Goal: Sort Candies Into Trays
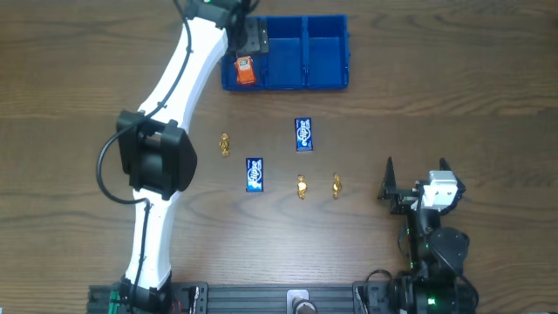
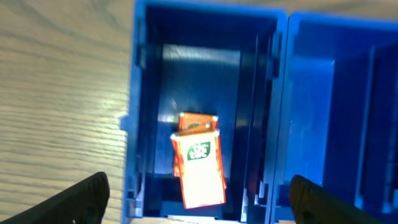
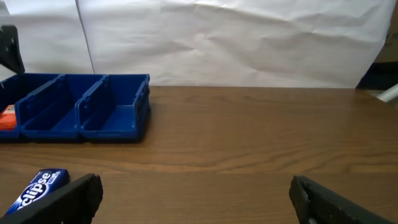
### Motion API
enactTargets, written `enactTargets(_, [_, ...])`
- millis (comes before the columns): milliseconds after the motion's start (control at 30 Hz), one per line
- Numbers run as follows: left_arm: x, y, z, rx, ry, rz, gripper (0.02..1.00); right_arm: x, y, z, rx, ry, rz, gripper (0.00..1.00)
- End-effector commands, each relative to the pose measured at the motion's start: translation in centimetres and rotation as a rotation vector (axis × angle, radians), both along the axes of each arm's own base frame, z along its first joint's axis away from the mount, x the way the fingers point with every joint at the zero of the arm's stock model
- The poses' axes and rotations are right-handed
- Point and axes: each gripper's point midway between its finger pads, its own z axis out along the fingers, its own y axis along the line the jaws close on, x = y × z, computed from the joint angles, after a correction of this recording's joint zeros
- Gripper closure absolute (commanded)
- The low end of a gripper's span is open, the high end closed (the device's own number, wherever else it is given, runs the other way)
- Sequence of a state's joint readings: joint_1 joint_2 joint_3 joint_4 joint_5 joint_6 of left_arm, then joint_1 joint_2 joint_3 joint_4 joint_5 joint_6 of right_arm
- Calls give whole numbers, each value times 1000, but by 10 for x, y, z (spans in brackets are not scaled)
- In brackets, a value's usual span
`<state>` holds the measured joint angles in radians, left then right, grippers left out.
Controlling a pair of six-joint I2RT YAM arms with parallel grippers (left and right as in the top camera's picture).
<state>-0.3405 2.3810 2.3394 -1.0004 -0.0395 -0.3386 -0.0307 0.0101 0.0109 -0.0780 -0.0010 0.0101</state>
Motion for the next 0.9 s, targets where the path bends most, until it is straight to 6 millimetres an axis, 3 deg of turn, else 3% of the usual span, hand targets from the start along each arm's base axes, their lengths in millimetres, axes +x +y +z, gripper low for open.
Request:
enactTargets(33, [-2,16,106,-36,-222,27,47,0,-1,-1,-12,1,-2,3])
enactTargets(200, [-22,25,180,-67,-448,10,27,0,-1,-1,-12,1,-2,3])
enactTargets(300, [-52,36,220,-83,-595,-14,18,0,-1,-1,-12,1,-2,3])
enactTargets(433, [-106,60,245,-55,-707,-24,18,0,-1,-1,-11,1,-2,1])
enactTargets(633, [-186,115,253,-32,-833,53,18,0,-1,-1,-12,1,-2,3])
enactTargets(767, [-236,151,235,-23,-908,127,18,0,-1,-1,-12,2,-2,3])
enactTargets(900, [-272,168,215,-22,-994,156,18,0,-1,-1,-12,1,-2,3])
